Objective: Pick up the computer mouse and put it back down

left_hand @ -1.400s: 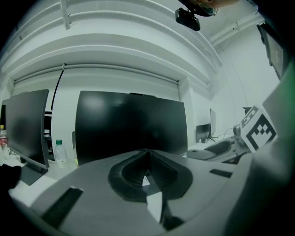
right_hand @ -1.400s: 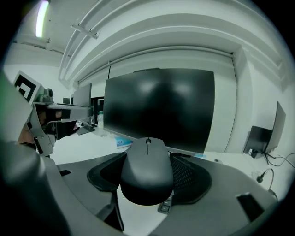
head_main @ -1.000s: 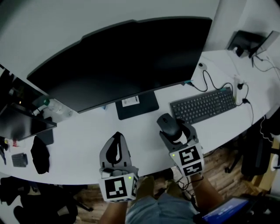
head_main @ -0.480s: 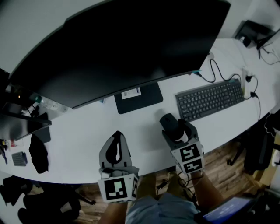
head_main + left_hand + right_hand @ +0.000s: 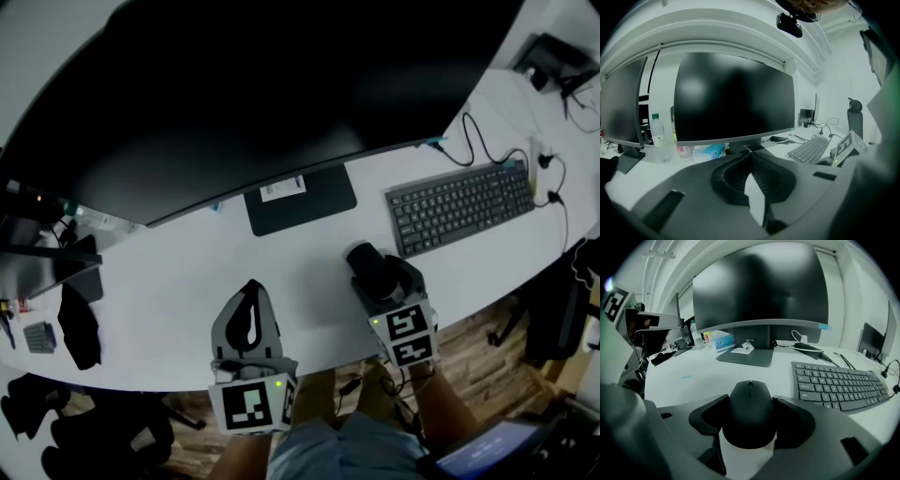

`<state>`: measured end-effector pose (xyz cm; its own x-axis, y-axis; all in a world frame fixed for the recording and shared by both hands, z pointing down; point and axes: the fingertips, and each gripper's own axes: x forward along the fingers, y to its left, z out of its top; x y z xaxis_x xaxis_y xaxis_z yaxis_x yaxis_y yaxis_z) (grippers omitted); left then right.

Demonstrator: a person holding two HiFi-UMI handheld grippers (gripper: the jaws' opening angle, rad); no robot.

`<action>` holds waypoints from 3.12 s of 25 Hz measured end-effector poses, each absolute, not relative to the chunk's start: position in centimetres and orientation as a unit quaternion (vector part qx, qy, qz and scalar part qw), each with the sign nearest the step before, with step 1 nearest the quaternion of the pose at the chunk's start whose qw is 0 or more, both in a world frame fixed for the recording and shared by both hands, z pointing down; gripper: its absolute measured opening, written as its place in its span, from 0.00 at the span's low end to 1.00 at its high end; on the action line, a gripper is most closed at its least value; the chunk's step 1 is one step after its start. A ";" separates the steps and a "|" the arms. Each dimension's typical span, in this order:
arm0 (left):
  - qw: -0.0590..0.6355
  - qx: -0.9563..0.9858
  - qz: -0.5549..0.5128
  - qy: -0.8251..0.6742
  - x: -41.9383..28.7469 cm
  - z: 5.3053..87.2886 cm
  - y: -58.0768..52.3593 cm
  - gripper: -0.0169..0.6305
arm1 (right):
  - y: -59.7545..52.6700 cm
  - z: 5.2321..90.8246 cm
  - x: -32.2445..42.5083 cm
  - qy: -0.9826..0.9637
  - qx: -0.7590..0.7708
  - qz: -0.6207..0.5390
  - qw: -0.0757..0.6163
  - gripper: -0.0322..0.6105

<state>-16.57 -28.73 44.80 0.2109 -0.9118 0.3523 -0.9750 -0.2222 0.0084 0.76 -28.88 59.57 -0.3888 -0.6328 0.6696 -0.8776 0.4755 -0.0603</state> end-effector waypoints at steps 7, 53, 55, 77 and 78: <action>0.114 0.772 0.143 -0.608 -16.8 45.3 -28.7 0.03 | -28.8 60.4 0.8 -0.803 0.472 0.209 0.299 0.52; -0.066 0.761 -0.040 -0.644 -12.3 22.2 -21.6 0.03 | -25.0 25.3 0.0 -0.876 0.470 -0.108 0.027 0.07; -0.065 0.761 -0.039 -0.644 -12.2 22.2 -21.6 0.03 | -25.0 25.1 0.0 -0.877 0.468 -0.110 0.025 0.07; -0.059 0.755 -0.035 -0.653 -13.6 22.9 -21.5 0.03 | -25.1 25.6 -1.6 -0.883 0.457 -0.102 0.023 0.07; -0.058 0.754 -0.034 -0.653 -13.7 23.0 -21.5 0.03 | -25.2 25.7 -1.7 -0.883 0.457 -0.101 0.022 0.07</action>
